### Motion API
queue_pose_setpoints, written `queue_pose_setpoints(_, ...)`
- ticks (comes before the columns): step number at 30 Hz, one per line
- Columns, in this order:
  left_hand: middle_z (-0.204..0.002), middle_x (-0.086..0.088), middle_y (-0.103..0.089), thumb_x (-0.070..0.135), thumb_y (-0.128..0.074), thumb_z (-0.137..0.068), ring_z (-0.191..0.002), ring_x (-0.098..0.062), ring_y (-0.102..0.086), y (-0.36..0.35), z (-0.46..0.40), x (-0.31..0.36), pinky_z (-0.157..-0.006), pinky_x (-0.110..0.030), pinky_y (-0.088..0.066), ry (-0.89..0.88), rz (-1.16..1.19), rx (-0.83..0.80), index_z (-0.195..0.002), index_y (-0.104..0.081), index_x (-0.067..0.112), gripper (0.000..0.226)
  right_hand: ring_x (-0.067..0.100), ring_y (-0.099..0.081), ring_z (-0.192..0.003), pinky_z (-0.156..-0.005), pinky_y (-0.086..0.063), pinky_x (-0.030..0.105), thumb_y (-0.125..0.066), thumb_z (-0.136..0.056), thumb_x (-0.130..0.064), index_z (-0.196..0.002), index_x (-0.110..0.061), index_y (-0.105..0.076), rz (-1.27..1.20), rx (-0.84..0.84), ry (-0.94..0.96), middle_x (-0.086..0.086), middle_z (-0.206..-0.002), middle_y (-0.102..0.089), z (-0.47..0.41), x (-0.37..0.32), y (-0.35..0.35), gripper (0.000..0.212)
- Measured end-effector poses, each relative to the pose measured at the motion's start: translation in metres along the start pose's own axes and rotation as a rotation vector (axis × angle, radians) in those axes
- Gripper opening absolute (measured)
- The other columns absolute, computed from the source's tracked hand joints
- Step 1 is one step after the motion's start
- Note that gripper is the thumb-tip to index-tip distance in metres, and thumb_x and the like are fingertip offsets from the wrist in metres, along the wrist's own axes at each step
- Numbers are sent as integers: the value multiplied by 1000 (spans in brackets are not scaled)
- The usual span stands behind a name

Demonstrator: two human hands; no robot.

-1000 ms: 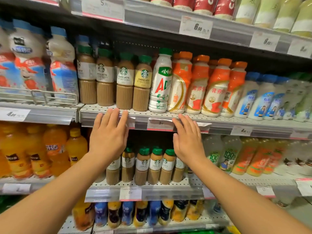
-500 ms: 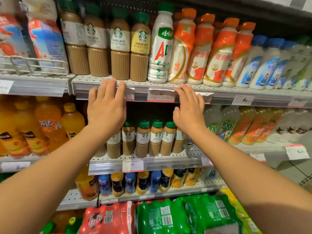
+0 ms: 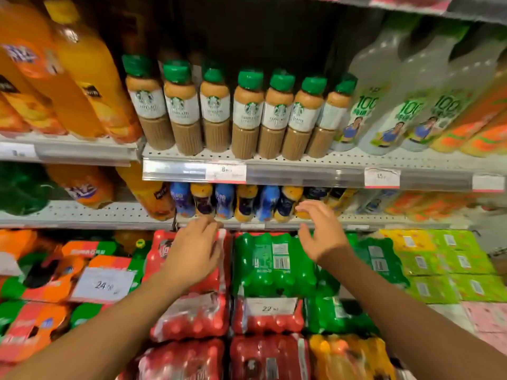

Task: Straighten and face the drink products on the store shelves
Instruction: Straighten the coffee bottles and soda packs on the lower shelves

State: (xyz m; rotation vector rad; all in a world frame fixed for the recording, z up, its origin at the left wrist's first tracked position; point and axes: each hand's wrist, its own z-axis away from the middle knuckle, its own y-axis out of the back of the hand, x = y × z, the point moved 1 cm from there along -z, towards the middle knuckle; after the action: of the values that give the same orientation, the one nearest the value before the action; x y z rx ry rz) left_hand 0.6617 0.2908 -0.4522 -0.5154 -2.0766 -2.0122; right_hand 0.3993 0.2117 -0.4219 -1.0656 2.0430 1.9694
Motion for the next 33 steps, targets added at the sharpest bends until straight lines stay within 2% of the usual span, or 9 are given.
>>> queue_pose_setpoints(5, -130, -15, -47, 12, -58, -88, -113, -35, -55, -41, -23, -31, -92, -35, -42, 239, 120, -84, -132, -51, 7, 45, 31, -45, -127, -108, -30, 26, -61, -90, -8, -133, 1, -50, -108, -218, -247, 16, -141, -42, -27, 32, -59, 46)
queue_pose_setpoints(10, -149, -23, -21, 14, -63, -83, -119, -48, -46, -35, -71, -44, -91, -49, -48, 226, 33, 130, -145, -28, 4, 71, 31, -56, -109, -89, -36, 16, -55, -89, -2, -136, -4, -46, -149, -92, -157, 13, -146, -34, -72, 34, -76, 48)
queue_pose_setpoints(13, -150, -24, -18, 22, -64, -83, -106, -51, -53, -33, -91, -51, -77, -48, -49, 270, -52, 106, -143, -27, 8, 72, 31, -41, -133, -108, -32, 28, -51, -89, -2, -147, -7, -33, -80, -102, -117, 17, -156, -21, -95, 38, -80, 61)
queue_pose_setpoints(16, -153, -21, -18, 25, -63, -83, -117, -45, -50, -35, -106, -62, -86, -49, -49, 297, -56, 32, -144, -28, 7, 72, 27, -20, -145, -108, -16, 20, -54, -90, -5, -151, -5, -21, 29, -193, -132, 20, -158, -17, -113, 45, -87, 69)
queue_pose_setpoints(19, -159, -15, -11, 23, -61, -82, -131, -39, -42, -40, -111, -71, -92, -48, -48, 266, -54, -50, -150, -20, 6, 82, 30, -32, -138, -104, -23, 24, -56, -89, -9, -151, -6, -24, 105, -238, -85, 18, -155, -27, -120, 49, -92, 69)
queue_pose_setpoints(23, -157, -19, -13, 19, -62, -77, -109, -47, -56, -41, -111, -76, -74, -45, -47, 304, -139, -2, -152, -15, 9, 89, 28, -32, -138, -101, -29, 24, -58, -87, -12, -152, -11, -22, 130, -259, -89, 16, -156, -24, -122, 50, -96, 74)
queue_pose_setpoints(27, -148, -29, -27, 21, -63, -82, -123, -46, -44, -35, -123, -82, -94, -49, -46, 312, -220, -111, -151, -16, 7, 84, 31, -56, -98, -73, -40, 30, -55, -88, -21, -113, -11, -56, 276, -261, -152, 19, -116, -58, -136, 52, -92, 26)
queue_pose_setpoints(29, -142, -30, -34, 20, -61, -84, -124, -44, -43, -33, -126, -79, -95, -50, -46, 328, -247, -136, -147, -21, 4, 77, 25, -51, -78, -66, -37, 27, -52, -91, -26, -91, -14, -52, 328, -269, -162, 11, -93, -57, -140, 50, -89, 11)
queue_pose_setpoints(33, -121, -27, -49, 10, -56, -88, -103, -43, -56, -31, -127, -76, -80, -51, -52, 335, -257, -95, -121, -48, -1, 35, 31, -58, -94, -76, -48, 32, -52, -96, -30, -105, -13, -58, 306, -327, -115, 14, -111, -61, -139, 50, -86, 20)
